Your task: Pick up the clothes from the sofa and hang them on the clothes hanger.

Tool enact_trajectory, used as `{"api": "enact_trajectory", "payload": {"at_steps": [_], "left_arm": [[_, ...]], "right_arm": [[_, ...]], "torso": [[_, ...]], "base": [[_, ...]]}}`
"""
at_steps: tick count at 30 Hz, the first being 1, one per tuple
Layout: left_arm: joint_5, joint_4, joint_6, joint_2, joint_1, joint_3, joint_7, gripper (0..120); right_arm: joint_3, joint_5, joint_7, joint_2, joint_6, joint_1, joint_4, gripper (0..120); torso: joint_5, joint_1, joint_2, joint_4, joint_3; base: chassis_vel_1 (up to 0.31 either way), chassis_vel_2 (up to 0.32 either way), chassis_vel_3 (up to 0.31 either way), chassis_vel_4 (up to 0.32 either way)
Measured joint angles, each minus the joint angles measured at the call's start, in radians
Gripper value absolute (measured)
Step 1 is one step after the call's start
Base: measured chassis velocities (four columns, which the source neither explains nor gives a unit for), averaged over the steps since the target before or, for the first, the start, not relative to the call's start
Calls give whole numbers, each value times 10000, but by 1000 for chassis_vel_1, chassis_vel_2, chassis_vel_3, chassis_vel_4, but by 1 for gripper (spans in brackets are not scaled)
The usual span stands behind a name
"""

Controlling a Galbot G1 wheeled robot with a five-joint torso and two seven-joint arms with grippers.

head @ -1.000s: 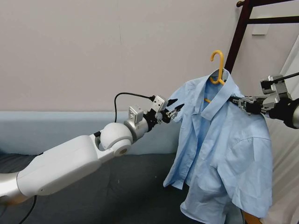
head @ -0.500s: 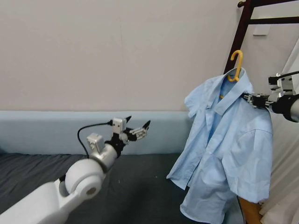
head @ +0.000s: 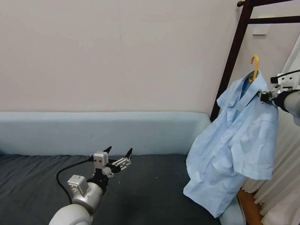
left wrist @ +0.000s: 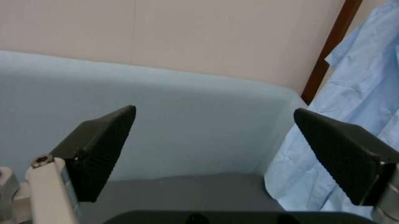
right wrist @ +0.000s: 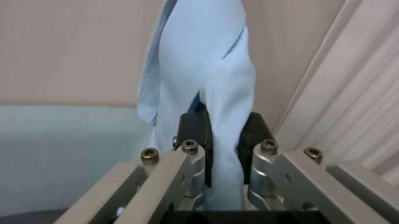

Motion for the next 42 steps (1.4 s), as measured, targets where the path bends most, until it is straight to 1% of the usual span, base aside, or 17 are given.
{"api": "enact_trajectory", "payload": {"at_steps": [1,3,6,7,9,12,13,16,18,21,23,28,31,32,37,40,42], "left_arm": [[0,0,0,0,0,0,0,100],[253,-129,5,-205,421,-191,-10,100],[376,-229,-9,-354,721,-418,-9,100],[376,-229,-9,-354,721,-418,-9,100],[425,-269,-12,-403,802,-474,-10,100],[446,-304,-17,-463,771,-467,-25,100],[446,-304,-17,-463,771,-467,-25,100],[497,-343,-75,-541,831,-443,-29,100],[532,-343,-112,-555,857,-425,-29,100],[691,-343,-186,-651,868,-291,-22,100],[737,-343,-188,-692,855,-219,-17,100],[777,-372,-190,-726,923,-216,-18,100],[802,-470,-193,-789,1045,-279,-23,100],[802,-470,-193,-789,1045,-279,-23,100],[812,-643,-196,-782,1204,-414,-38,100],[817,-729,-199,-762,1275,-467,-42,100],[901,-769,-220,-755,1362,-466,-47,100]], "right_arm": [[0,0,0,0,0,0,0,8],[-715,-770,6,509,-15,639,-773,8],[-1389,-1509,188,1022,-17,1368,-1701,8],[-1389,-1509,188,1022,-17,1368,-1701,8],[-1914,-1931,342,1473,-17,2056,-2466,8],[-2571,-2683,335,2144,-14,2906,-3517,8],[-2571,-2683,335,2144,-14,2906,-3517,8],[-3096,-3461,40,2649,77,3570,-4381,8],[-3224,-3618,-72,2729,119,3730,-4537,8],[-3668,-3953,-422,3027,278,4351,-5089,8],[-4025,-4066,-625,3288,393,4971,-5564,8],[-4456,-3976,-784,3712,446,5765,-6193,8],[-4706,-3396,-665,4170,375,6354,-6764,8],[-4706,-3396,-665,4170,375,6354,-6764,8],[-4718,-1836,87,4775,219,6638,-7853,8],[-4672,-1551,156,4972,240,6741,-8411,8],[-4664,-1876,-172,5091,432,6831,-8975,8]], "torso": [[0,0,0,0,0],[-3,0,0,-1,0],[1,0,-1,-1,0],[1,0,-1,-1,0],[1,0,0,-6,-1],[-2,-1,-1,-1,0],[-2,-1,-1,-1,0],[-2,1,-1,2,1],[-2,0,-1,1,1],[0,0,-1,-6,0],[-2,0,0,-3,0],[-3,0,-1,-2,-1],[-6,0,0,-1,-3],[-6,0,0,-1,-3],[0,0,-1,-1,0],[-1,0,-1,-1,-1],[-5,0,0,0,-1]], "base": [[0,0,0,0],[0,0,0,0],[0,0,0,0],[0,0,0,0],[0,0,0,0],[0,0,0,0],[0,0,0,0],[0,0,0,0],[0,0,0,0],[0,0,0,0],[0,0,0,0],[0,0,0,0],[0,0,0,0],[0,0,0,0],[0,0,0,0],[0,0,0,0],[0,0,0,0]]}}
